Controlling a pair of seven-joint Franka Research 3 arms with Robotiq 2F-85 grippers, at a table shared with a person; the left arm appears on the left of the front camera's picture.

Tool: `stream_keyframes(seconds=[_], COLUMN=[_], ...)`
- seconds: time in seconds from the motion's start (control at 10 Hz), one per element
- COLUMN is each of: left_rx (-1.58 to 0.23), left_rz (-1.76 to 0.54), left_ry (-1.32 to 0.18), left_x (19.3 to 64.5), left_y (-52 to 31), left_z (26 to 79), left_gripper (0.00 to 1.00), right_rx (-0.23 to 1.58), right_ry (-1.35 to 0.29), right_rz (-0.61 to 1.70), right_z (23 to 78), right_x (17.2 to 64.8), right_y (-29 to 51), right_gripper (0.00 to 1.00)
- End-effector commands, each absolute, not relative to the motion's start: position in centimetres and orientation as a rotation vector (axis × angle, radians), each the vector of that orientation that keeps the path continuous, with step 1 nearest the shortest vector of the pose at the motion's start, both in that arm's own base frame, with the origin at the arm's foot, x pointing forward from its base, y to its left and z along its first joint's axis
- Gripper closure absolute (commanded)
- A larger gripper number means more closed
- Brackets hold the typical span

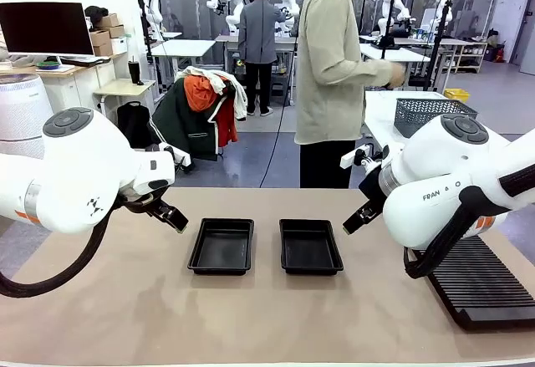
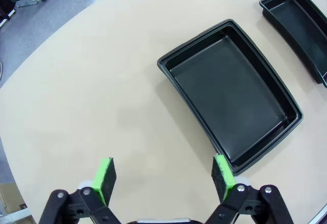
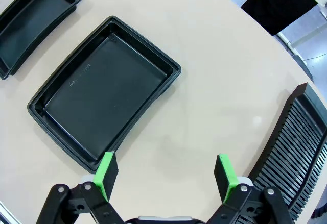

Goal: Inspect and transfer BCBs to ESD trays.
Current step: Pick up the Blank PCB from the PCB Rack and place it in the left ESD tray.

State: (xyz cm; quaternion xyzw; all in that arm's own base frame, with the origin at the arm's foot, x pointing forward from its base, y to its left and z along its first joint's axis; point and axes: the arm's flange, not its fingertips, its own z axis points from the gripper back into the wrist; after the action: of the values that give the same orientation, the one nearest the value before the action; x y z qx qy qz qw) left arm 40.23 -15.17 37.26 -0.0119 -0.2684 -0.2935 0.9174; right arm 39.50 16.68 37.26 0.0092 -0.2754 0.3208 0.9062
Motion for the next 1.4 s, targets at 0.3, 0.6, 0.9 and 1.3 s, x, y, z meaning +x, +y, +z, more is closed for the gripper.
stream_keyframes(seconds=[0.3,0.6,0.9,1.3], left_rx=[-0.179,-0.359,-0.516,-0.550], left_rz=[-0.509,-0.411,-0.340,-0.283], left_ry=[-0.519,-0.453,-0.347,-0.275], left_x=[38.9,38.4,38.0,37.7], left_y=[-14.6,-12.9,-10.2,-9.1], left_z=[41.5,46.2,50.3,55.5], left_gripper=[0.00,0.00,0.00,0.00], right_rx=[0.185,0.330,0.527,0.659], right_ry=[-0.482,-0.397,-0.329,-0.223], right_rz=[0.520,0.452,0.373,0.268], right_z=[45.0,48.6,51.9,54.2], right_x=[38.7,38.0,38.2,38.9], right_y=[14.2,12.4,9.2,4.0], right_gripper=[0.00,0.00,0.00,0.00])
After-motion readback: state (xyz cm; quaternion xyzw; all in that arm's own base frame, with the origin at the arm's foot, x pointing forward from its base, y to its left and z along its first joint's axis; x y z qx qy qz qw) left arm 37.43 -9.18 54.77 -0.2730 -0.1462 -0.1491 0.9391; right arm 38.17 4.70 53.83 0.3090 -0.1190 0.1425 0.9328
